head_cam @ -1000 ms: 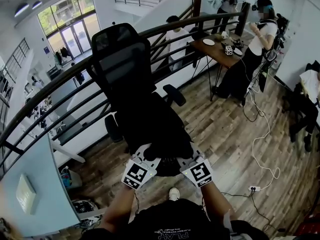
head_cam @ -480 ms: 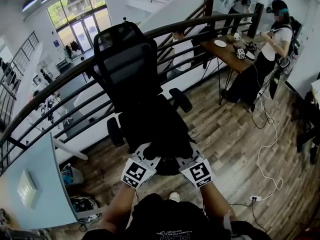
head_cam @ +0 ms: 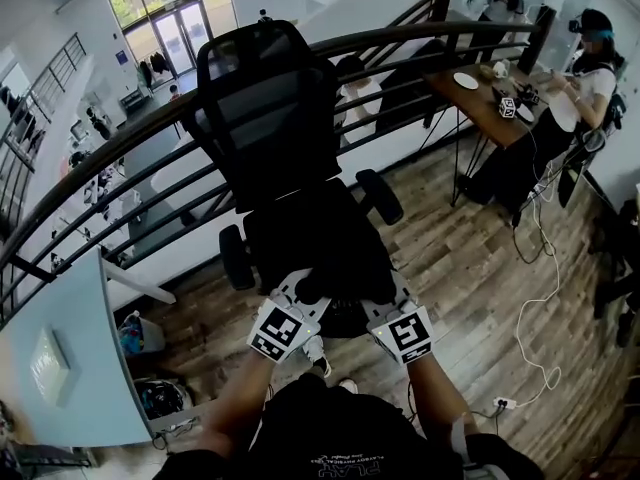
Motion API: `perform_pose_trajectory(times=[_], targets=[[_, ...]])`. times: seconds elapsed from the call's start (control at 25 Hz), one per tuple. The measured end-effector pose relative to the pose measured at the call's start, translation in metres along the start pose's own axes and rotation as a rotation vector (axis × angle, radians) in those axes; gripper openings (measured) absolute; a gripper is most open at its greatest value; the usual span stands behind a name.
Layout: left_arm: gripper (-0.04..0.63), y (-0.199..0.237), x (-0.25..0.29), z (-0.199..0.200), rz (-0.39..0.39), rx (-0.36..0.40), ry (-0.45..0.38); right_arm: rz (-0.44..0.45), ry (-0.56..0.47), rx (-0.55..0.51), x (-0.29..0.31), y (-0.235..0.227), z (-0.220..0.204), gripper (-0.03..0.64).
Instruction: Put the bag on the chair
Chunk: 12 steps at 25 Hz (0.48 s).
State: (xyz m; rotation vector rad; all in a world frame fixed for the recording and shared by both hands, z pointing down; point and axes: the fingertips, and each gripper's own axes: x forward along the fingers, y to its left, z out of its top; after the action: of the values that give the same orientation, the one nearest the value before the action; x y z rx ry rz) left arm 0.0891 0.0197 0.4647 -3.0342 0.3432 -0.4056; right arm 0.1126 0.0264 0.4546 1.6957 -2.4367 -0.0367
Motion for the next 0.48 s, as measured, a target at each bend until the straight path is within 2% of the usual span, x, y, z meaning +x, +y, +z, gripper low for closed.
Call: perform_pose_trajectory(times=[0.48], targets=[[0.037, 0.103, 0.005, -0.016, -0.007, 0.002, 0.015, 0.035, 0.048, -0.01, 0.104, -0.014, 0.004, 0.044]])
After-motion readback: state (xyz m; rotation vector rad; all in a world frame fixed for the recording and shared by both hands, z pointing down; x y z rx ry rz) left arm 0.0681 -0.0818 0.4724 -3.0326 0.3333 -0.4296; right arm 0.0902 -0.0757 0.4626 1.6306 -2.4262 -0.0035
